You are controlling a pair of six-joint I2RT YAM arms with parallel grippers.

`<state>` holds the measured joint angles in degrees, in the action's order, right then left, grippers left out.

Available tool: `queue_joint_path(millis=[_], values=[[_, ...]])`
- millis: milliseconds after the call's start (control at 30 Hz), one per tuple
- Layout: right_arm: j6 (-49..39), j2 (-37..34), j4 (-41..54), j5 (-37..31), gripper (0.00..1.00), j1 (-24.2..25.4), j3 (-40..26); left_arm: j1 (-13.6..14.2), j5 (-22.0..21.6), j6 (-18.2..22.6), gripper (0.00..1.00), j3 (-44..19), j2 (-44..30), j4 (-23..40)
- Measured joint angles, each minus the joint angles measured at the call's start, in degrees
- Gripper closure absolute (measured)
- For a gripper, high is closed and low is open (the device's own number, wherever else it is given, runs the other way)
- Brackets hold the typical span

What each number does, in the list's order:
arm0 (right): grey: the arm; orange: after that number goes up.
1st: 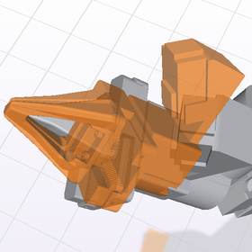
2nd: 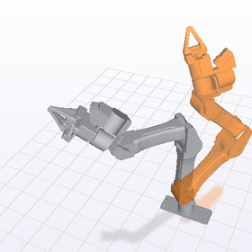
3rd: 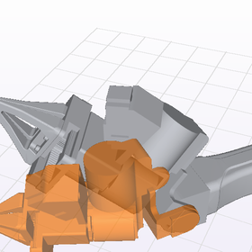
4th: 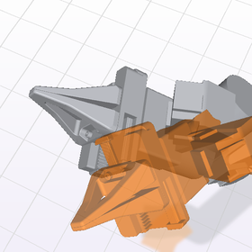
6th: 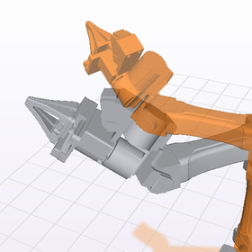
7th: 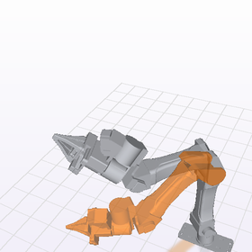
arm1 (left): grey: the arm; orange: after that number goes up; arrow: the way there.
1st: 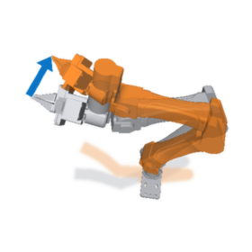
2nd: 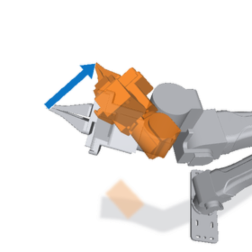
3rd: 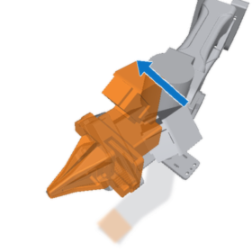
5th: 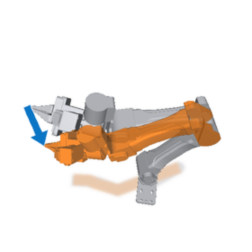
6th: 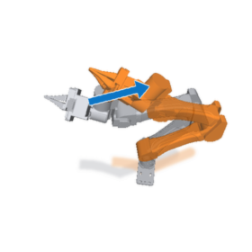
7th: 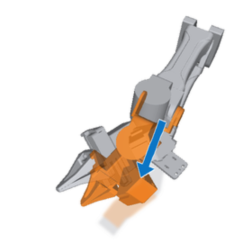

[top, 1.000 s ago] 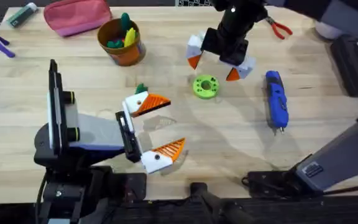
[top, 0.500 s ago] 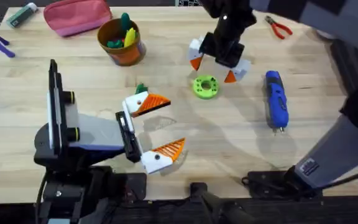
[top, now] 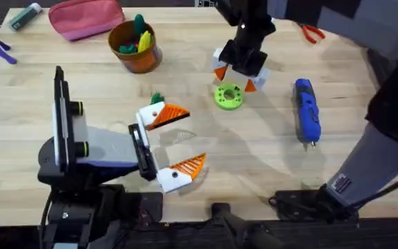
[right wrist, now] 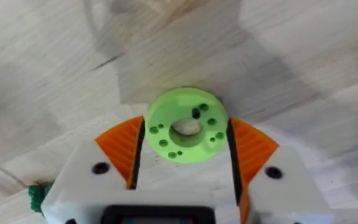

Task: Pick up the gripper from the table and insert it into the empty holder that is missing its gripper. Then pick up a screw, insert it into the mounting hole, and use the screwdriver to tighten it. Finally, clean up the table by picking up the vegetable and placing it into the bucket.

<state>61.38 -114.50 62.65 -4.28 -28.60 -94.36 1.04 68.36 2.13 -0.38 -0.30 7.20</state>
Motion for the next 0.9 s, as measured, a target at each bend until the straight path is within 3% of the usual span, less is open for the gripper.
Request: queue_joint_path(millis=[900], values=[[1.71, -0.19, -5.53, -0.03, 0.487, 0.00, 5.29, 0.00, 0.00, 0.00, 0.015, 0.00, -0.01, 0.00]])
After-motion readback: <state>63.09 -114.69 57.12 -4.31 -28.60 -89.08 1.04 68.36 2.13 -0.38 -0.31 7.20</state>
